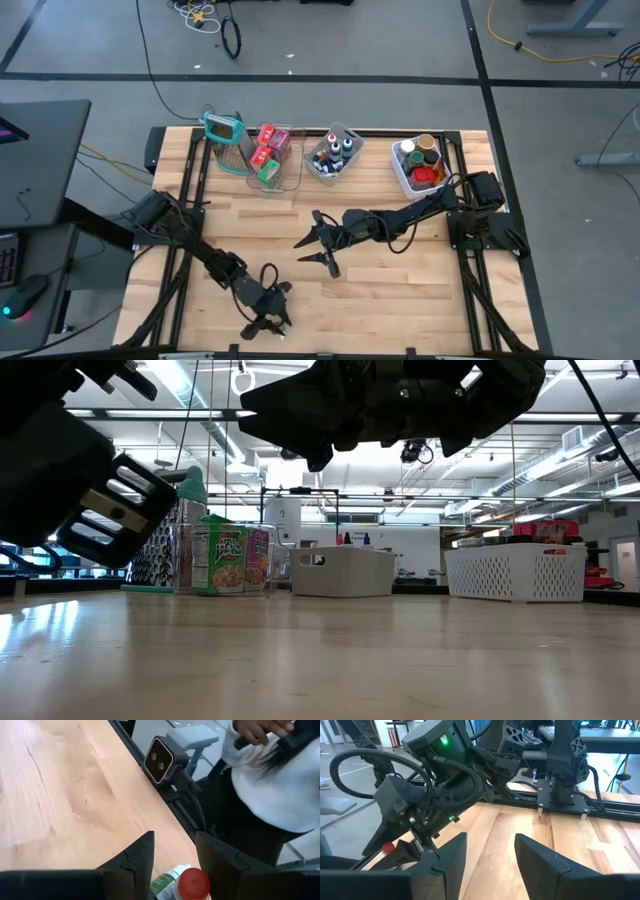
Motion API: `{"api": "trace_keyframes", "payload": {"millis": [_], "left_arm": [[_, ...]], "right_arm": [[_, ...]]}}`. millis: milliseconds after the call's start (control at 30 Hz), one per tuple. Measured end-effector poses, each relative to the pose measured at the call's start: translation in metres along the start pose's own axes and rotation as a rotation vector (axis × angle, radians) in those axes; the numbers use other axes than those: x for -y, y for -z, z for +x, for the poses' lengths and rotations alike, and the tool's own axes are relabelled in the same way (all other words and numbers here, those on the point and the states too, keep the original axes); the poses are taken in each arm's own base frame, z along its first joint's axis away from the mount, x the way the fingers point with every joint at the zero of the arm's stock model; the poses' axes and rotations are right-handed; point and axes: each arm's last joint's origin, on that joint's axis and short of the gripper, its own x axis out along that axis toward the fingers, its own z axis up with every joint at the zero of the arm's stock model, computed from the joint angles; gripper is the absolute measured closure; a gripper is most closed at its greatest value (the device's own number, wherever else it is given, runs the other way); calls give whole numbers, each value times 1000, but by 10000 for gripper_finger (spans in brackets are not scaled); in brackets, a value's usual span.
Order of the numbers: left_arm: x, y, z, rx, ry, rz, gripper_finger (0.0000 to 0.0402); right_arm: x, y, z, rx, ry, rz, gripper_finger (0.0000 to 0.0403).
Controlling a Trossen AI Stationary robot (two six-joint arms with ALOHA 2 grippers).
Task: Pick & Place Kitchen Items
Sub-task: Put the medium red food coloring bottle into the gray bin
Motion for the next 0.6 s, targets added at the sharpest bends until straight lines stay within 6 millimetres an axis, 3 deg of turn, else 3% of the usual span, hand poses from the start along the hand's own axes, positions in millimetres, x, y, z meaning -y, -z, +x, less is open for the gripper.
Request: {"api": "trace_keyframes", "payload": {"millis": [333,600], "left_arm": [[2,5,0,-74,74,-49,248],[2,20,-2,-217,9,-77,252]], "right_arm": [[0,0,0,0,0,1,225],[0,0,0,0,0,3,225]]}}
